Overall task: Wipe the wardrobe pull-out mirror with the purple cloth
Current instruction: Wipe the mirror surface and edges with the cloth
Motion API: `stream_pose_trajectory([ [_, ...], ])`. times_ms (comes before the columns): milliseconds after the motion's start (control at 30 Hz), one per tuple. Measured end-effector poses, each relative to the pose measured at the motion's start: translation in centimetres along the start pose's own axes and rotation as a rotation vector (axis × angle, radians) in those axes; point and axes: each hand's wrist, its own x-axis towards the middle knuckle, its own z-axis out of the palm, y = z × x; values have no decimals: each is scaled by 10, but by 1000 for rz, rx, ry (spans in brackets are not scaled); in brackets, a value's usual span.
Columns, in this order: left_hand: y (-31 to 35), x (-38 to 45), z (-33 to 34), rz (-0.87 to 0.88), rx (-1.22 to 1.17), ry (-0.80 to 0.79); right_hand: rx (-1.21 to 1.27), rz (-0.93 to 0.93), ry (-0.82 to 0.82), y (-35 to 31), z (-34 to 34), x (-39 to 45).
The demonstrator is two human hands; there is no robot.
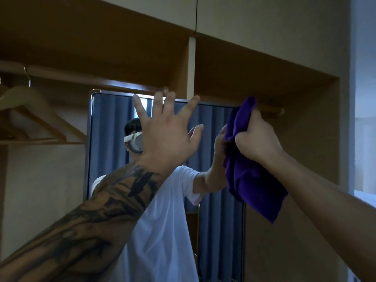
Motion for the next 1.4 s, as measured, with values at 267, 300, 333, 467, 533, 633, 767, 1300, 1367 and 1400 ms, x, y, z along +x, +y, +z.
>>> stream_pose_trajectory([
  [267, -3, 2, 5, 16, -3, 25, -139, -177, 59, 3, 8, 7],
  [300, -3, 2, 4, 12, -4, 25, -23, -98, 76, 9, 14, -3],
  [333, -2, 1, 3, 9, -4, 21, 56, -18, 76, 14, 20, -12],
  [467, 0, 0, 0, 21, -6, 10, 88, 102, 21, 14, 22, -13],
  [533, 0, 0, 0, 20, -1, 11, -53, 25, 48, -4, 9, 3],
  [633, -4, 1, 3, 9, -8, 12, -449, -163, 70, -35, -3, 16],
  [767, -6, 2, 4, 18, 17, -4, -718, -297, 70, -48, 4, 9],
  [1300, -43, -1, -18, 90, 96, -5, -549, -401, 114, -81, 34, -3],
  [1367, -42, -2, -19, 74, 79, -5, -562, -475, 134, -89, 43, -5],
  [1400, -41, -1, -19, 64, 73, -8, -560, -499, 130, -88, 42, -5],
])
